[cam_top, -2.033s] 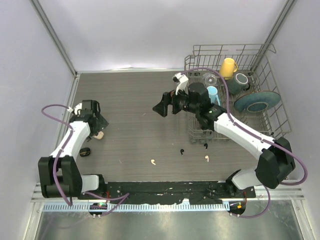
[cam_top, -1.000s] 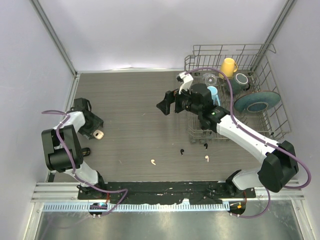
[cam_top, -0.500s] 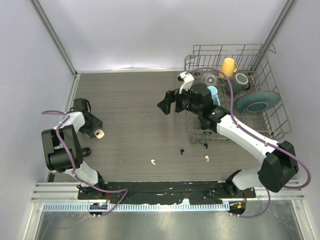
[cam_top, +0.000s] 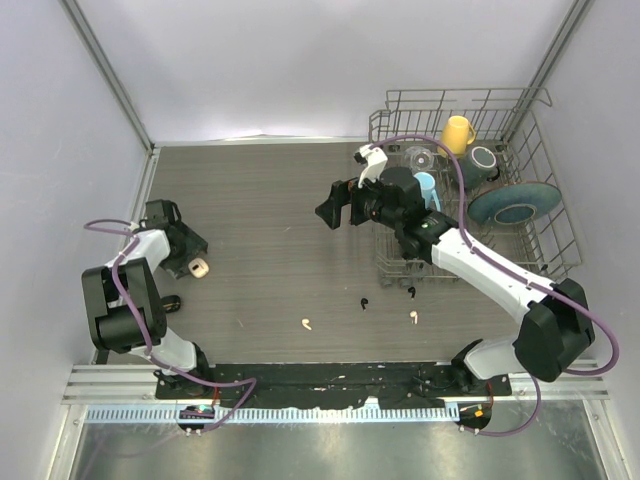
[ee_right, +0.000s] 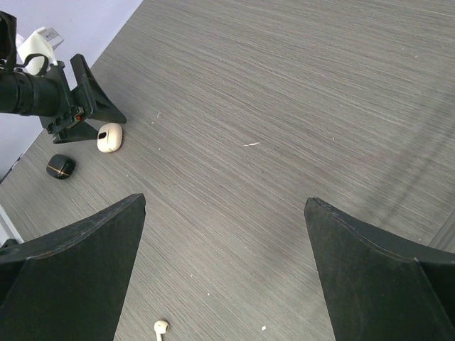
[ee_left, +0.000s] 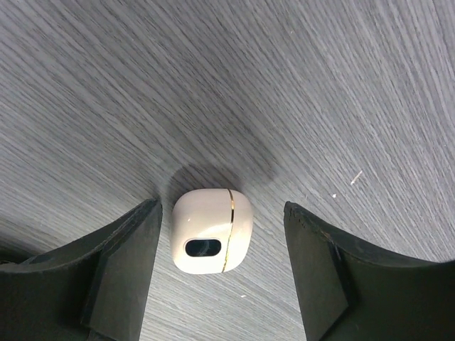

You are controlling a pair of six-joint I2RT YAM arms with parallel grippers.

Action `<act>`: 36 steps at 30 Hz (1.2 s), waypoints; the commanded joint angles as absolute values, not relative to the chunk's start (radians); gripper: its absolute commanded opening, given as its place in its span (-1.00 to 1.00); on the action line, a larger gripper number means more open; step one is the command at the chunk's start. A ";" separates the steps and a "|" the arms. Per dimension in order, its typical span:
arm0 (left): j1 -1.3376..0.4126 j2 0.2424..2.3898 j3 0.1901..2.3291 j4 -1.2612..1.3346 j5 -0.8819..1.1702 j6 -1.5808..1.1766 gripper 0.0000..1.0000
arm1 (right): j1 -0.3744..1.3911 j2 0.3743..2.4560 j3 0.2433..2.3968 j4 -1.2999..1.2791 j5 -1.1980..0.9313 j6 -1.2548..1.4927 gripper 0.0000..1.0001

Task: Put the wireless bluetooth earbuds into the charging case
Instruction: Pick up the charging case at the center of the board.

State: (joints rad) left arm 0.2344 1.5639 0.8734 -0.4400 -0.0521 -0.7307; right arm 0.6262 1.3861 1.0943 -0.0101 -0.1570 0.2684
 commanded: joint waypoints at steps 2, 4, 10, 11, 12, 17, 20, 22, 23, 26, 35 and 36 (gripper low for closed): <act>0.242 1.525 0.868 -0.423 -0.077 -0.660 0.43 | 0.623 1.391 1.115 0.011 -0.146 0.279 0.99; 0.241 1.526 0.868 -0.423 -0.080 -0.652 0.40 | 0.623 1.396 1.117 0.011 -0.146 0.281 0.99; 0.238 1.528 0.865 -0.414 -0.064 -0.630 0.37 | 0.623 1.405 1.126 0.006 -0.147 0.282 0.99; 0.232 1.525 0.861 -0.407 -0.066 -0.627 0.38 | 0.623 1.408 1.126 0.006 -0.146 0.284 0.99; 0.229 1.520 0.859 -0.403 -0.066 -0.623 0.37 | 0.623 1.410 1.127 0.006 -0.149 0.284 0.99; 0.221 1.528 0.868 -0.402 -0.058 -0.607 0.38 | 0.623 1.414 1.132 0.008 -0.149 0.287 0.99; 0.213 1.535 0.870 -0.406 -0.064 -0.604 0.35 | 0.623 1.419 1.134 0.008 -0.150 0.288 0.99; 0.212 1.539 0.867 -0.403 -0.072 -0.604 0.31 | 0.623 1.422 1.134 0.008 -0.150 0.287 0.99; 0.212 1.540 0.865 -0.406 -0.075 -0.604 0.29 | 0.623 1.422 1.135 0.006 -0.150 0.288 0.99; 0.212 1.543 0.867 -0.407 -0.081 -0.603 0.08 | 0.621 1.422 1.137 0.006 -0.152 0.291 0.99; 0.210 1.533 0.858 -0.403 -0.072 -0.612 -0.49 | 0.621 1.431 1.138 0.008 -0.163 0.324 0.99; 0.210 1.525 0.854 -0.403 -0.071 -0.617 -0.55 | 0.623 1.431 1.138 0.008 -0.163 0.327 1.00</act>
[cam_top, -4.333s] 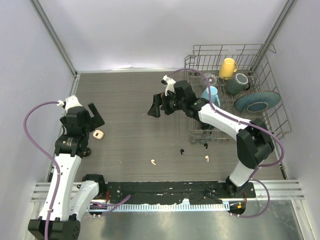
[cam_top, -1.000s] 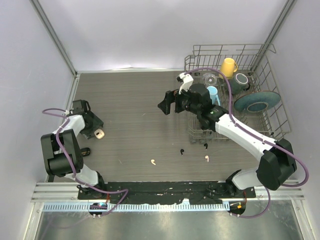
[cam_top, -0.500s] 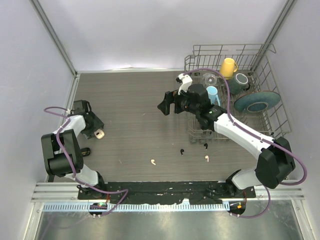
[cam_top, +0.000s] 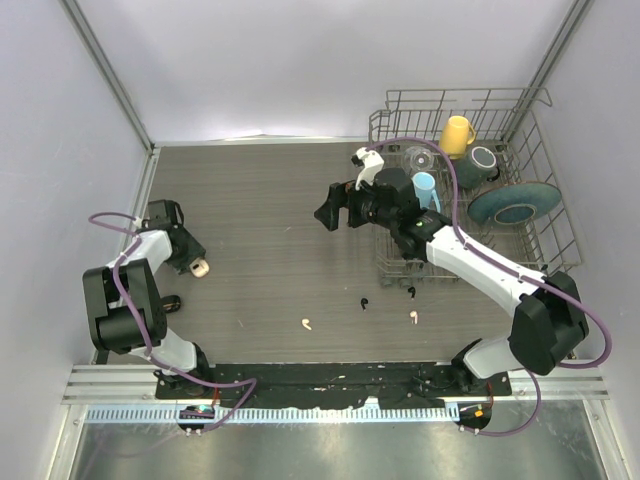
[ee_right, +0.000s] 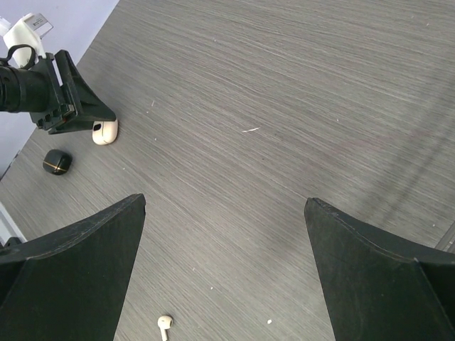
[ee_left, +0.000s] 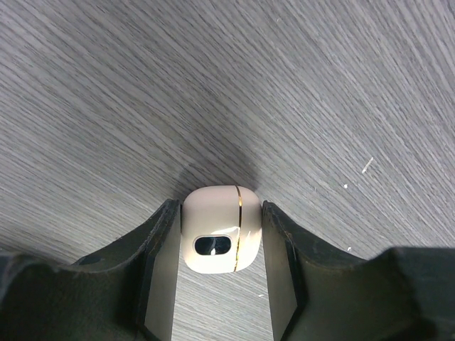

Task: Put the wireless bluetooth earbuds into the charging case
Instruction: Pick up the charging case at the center of the board.

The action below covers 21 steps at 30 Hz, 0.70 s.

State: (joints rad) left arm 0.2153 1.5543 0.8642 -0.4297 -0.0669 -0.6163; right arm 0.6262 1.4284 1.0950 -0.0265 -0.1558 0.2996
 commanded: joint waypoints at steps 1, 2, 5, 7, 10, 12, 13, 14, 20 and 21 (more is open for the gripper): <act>0.210 1.508 0.851 -0.406 -0.069 -0.623 -0.59 | 0.623 1.431 1.138 0.008 -0.164 0.336 0.99; 0.209 1.496 0.850 -0.407 -0.066 -0.630 -0.68 | 0.623 1.430 1.135 0.006 -0.166 0.339 0.99; 0.209 1.431 0.841 -0.413 -0.037 -0.673 -0.95 | 0.623 1.430 1.128 0.020 -0.167 0.368 1.00; 0.210 1.361 0.828 -0.405 -0.017 -0.719 -1.00 | 0.623 1.425 1.118 0.040 -0.175 0.409 0.99; 0.210 1.278 0.810 -0.393 0.029 -0.791 -1.00 | 0.623 1.430 1.108 0.064 -0.204 0.460 0.99; 0.207 1.194 0.796 -0.382 0.060 -0.828 -1.00 | 0.623 1.434 1.092 0.109 -0.264 0.527 0.99; 0.209 1.166 0.779 -0.367 0.069 -0.869 -1.00 | 0.623 1.431 1.080 0.126 -0.279 0.550 0.99; 0.206 1.110 0.769 -0.362 0.072 -0.888 -1.00 | 0.623 1.424 1.040 0.153 -0.293 0.611 0.99; 0.160 0.967 0.681 -0.296 0.103 -1.021 -1.00 | 0.670 1.376 0.820 0.455 -0.267 0.796 0.77; 0.144 0.936 0.666 -0.288 0.104 -1.032 -1.00 | 0.689 1.371 0.798 0.525 -0.226 0.816 0.74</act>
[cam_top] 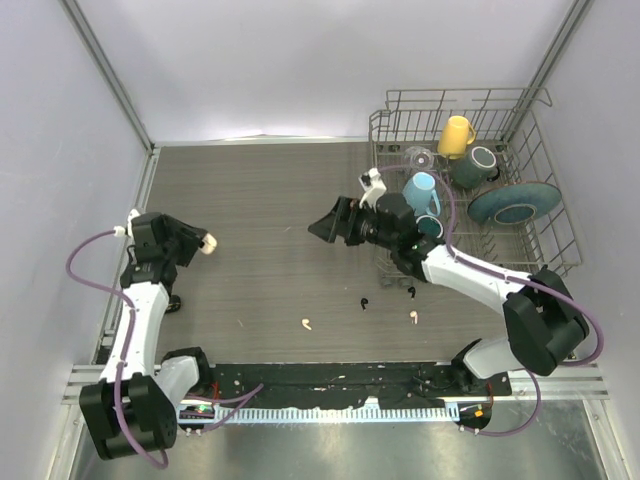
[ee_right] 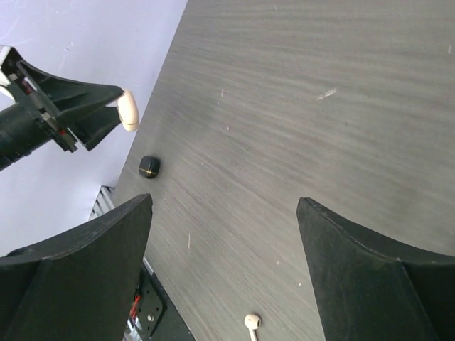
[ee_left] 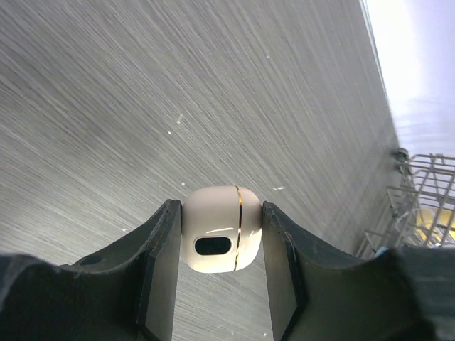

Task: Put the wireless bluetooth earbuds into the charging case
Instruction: Pick up the charging case at the center of the board, then adjust the charging case.

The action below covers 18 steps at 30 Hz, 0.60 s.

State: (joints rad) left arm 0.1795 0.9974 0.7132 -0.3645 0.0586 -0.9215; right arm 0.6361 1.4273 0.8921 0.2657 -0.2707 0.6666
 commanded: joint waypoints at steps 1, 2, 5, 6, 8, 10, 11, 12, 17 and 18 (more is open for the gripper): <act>0.134 0.924 0.658 -0.285 0.103 -1.045 -1.00 | 0.712 1.371 0.779 0.557 -0.197 0.819 0.69; 0.126 0.908 0.650 -0.279 0.101 -1.064 -1.00 | 0.730 1.379 0.764 0.578 -0.172 0.818 0.67; 0.097 0.882 0.637 -0.272 0.120 -1.084 -1.00 | 0.817 1.428 0.778 0.638 -0.103 0.795 0.63; 0.077 0.876 0.635 -0.272 0.126 -1.095 -1.00 | 0.848 1.443 0.781 0.679 -0.089 0.792 0.62; 0.052 0.871 0.635 -0.271 0.133 -1.101 -1.00 | 0.873 1.479 0.788 0.721 -0.065 0.773 0.57; 0.020 0.873 0.638 -0.272 0.135 -1.111 -1.00 | 0.905 1.528 0.808 0.761 -0.051 0.735 0.51; 0.009 0.874 0.640 -0.272 0.147 -1.111 -1.00 | 0.914 1.542 0.816 0.767 -0.046 0.721 0.51; -0.020 0.877 0.641 -0.267 0.153 -1.115 -1.00 | 0.922 1.575 0.825 0.770 -0.048 0.707 0.50; -0.061 0.876 0.644 -0.267 0.183 -1.117 -1.00 | 0.942 1.657 0.882 0.773 -0.048 0.669 0.44; -0.064 0.874 0.646 -0.265 0.192 -1.115 -1.00 | 0.943 1.669 0.890 0.772 -0.051 0.669 0.43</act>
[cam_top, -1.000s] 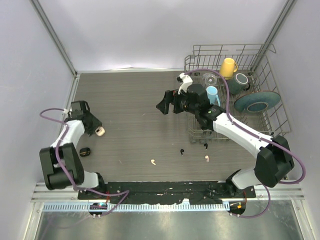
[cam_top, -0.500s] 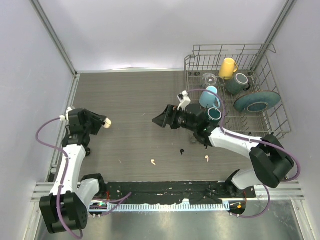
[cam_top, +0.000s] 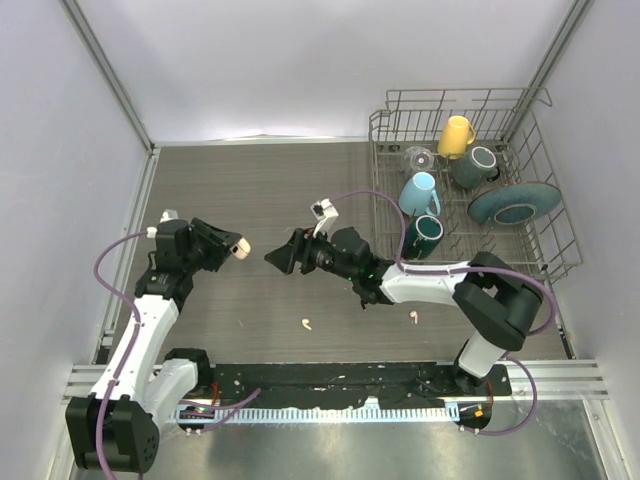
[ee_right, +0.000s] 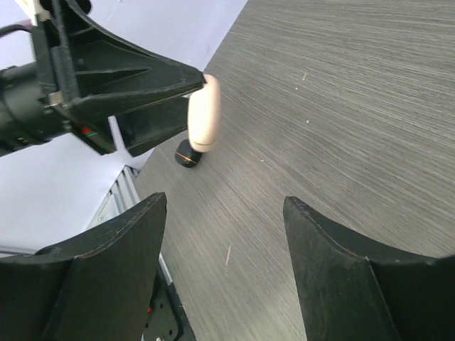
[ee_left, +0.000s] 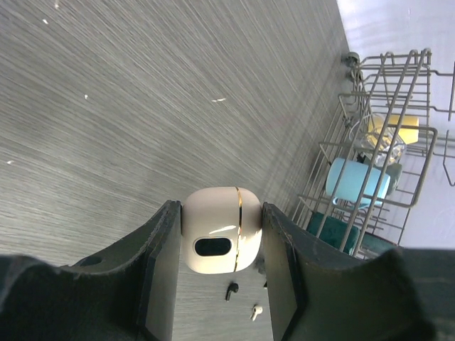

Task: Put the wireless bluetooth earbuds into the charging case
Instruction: Adjust the charging case.

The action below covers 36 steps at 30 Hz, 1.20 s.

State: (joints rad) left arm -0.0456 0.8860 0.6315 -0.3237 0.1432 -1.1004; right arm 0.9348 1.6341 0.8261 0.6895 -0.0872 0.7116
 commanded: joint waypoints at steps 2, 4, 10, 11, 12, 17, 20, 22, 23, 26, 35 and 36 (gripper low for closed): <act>-0.066 0.865 0.646 -0.267 0.199 -1.117 -1.00 | 0.946 1.706 0.910 0.779 -0.054 0.667 0.43; -0.067 0.864 0.644 -0.267 0.206 -1.115 -1.00 | 0.953 1.733 0.928 0.788 -0.055 0.661 0.41; -0.069 0.868 0.647 -0.268 0.224 -1.118 -1.00 | 0.986 1.787 0.985 0.810 -0.051 0.640 0.40; -0.072 0.868 0.647 -0.271 0.227 -1.115 -1.00 | 0.988 1.798 0.992 0.811 -0.051 0.637 0.40; -0.072 0.867 0.649 -0.275 0.229 -1.115 -1.00 | 0.992 1.804 0.999 0.811 -0.052 0.635 0.40; -0.074 0.870 0.646 -0.273 0.235 -1.117 -1.00 | 0.999 1.835 1.038 0.802 -0.052 0.627 0.37; -0.077 0.873 0.649 -0.272 0.244 -1.118 -1.00 | 0.999 1.850 1.052 0.804 -0.046 0.621 0.31; -0.077 0.873 0.650 -0.272 0.247 -1.124 -1.00 | 0.999 1.864 1.068 0.804 -0.049 0.623 0.28; -0.080 0.868 0.649 -0.268 0.247 -1.126 -1.00 | 0.999 1.868 1.072 0.802 -0.057 0.621 0.25; -0.083 0.867 0.646 -0.265 0.247 -1.131 -1.00 | 0.999 1.882 1.078 0.816 -0.060 0.621 0.05; -0.089 0.877 0.637 -0.253 0.253 -1.132 -1.00 | 0.999 1.894 1.071 0.845 -0.060 0.617 -0.10; -0.089 0.877 0.635 -0.250 0.253 -1.134 -1.00 | 0.999 1.894 1.069 0.851 -0.058 0.618 -0.10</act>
